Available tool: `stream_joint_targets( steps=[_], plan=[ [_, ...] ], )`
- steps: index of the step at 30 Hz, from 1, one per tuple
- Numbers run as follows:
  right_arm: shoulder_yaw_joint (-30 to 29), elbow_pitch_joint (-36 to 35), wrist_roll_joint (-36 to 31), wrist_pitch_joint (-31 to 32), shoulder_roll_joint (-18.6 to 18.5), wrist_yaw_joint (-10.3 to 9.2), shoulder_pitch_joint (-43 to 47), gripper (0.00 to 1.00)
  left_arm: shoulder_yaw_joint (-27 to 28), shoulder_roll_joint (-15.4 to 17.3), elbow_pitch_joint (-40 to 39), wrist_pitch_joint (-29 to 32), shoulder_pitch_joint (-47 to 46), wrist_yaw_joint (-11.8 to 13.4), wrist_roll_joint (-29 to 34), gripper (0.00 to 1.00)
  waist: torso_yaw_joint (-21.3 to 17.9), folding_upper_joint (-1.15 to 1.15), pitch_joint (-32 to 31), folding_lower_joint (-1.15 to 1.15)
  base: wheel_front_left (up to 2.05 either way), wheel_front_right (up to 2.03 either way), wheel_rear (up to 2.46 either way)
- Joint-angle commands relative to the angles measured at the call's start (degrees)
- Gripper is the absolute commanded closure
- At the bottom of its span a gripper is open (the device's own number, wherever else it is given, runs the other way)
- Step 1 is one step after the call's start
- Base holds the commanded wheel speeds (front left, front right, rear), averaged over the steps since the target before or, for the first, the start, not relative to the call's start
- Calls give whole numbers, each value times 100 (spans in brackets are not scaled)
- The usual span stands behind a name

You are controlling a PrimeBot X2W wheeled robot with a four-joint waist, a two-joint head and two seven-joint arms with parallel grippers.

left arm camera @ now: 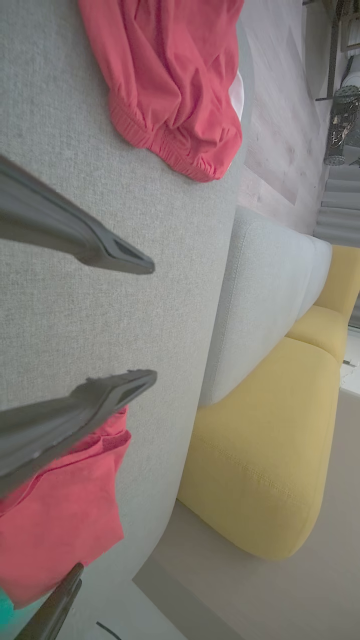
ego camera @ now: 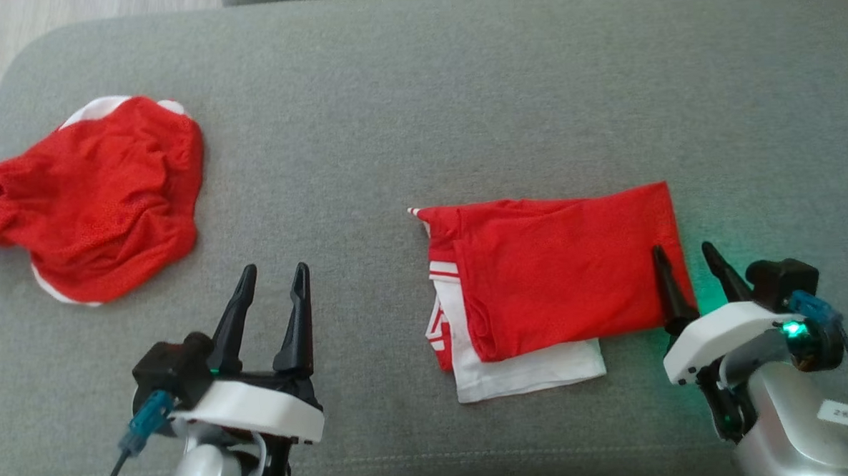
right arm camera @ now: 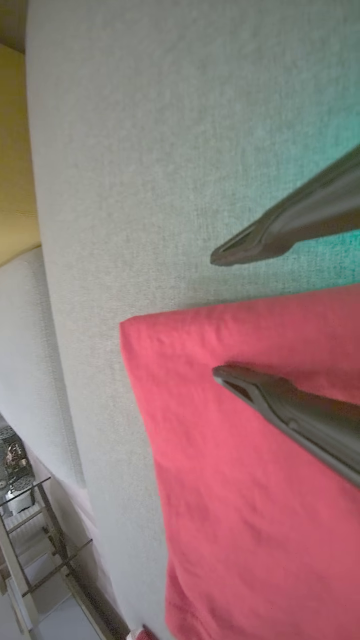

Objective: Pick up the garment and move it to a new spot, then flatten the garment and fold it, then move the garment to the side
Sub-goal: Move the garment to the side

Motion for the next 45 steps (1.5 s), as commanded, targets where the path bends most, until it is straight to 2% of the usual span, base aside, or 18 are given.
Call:
stream_joint_targets(
  steps=[1, 5, 6, 7, 12, 20, 24, 28, 34, 40, 45],
  plan=[
    [161, -100, 41, 3, -64, -4, -182, 0, 188, 13, -166, -45, -225, -9, 64, 0, 37, 0, 45, 0, 0, 0, 0],
    [416, 169, 165, 137, -78, -4, -269, 0, 227, 13, -151, -45, -273, -26, 77, 0, 57, 0, 96, 0, 0, 0, 0],
    [473, 218, 217, 162, -78, -4, -291, 34, 238, 13, -149, -45, -284, -29, 79, 0, 54, 0, 108, 0, 0, 0, 0],
    [522, 255, 264, 169, -86, -4, -318, 98, 246, 13, -146, -45, -298, -31, 80, 0, 51, 0, 119, 0, 0, 0, 0],
    [698, 287, 113, -143, -268, -4, -484, 100, 271, 13, -148, -45, -357, -11, 78, 0, -8, 0, 106, 0, 0, 0, 0],
    [1146, -184, -1103, -650, -759, -4, -940, 100, 265, 13, -224, -45, -406, 11, 51, 0, -268, 0, 49, 0, 0, 0, 0],
    [1347, -458, -1368, -480, -1051, -4, -1259, 100, 237, 13, -298, -45, -533, -17, 77, 0, -451, 0, 157, 0, 0, 0, 0],
    [1300, -547, -1220, -72, -1447, -4, -1684, 100, 200, 13, -361, -45, -788, -64, 152, 0, -626, 0, 399, 0, 0, 0, 0],
    [564, -349, -936, 527, -1908, -4, -2391, 100, 207, 13, -428, -45, -1265, -159, 290, 0, -810, 0, 899, 0, 0, 0, 0],
    [-679, -240, -1060, 1054, -1791, -4, -2835, 100, 307, 13, -504, -45, -1585, -246, 382, 0, -912, 0, 1344, 0, 0, 0, 0],
    [-1148, -313, -1303, 1140, -1632, -4, -2897, 100, 368, 13, -530, -45, -1652, -294, 410, 0, -936, 0, 1528, 0, 0, 0, 0]
  ],
)
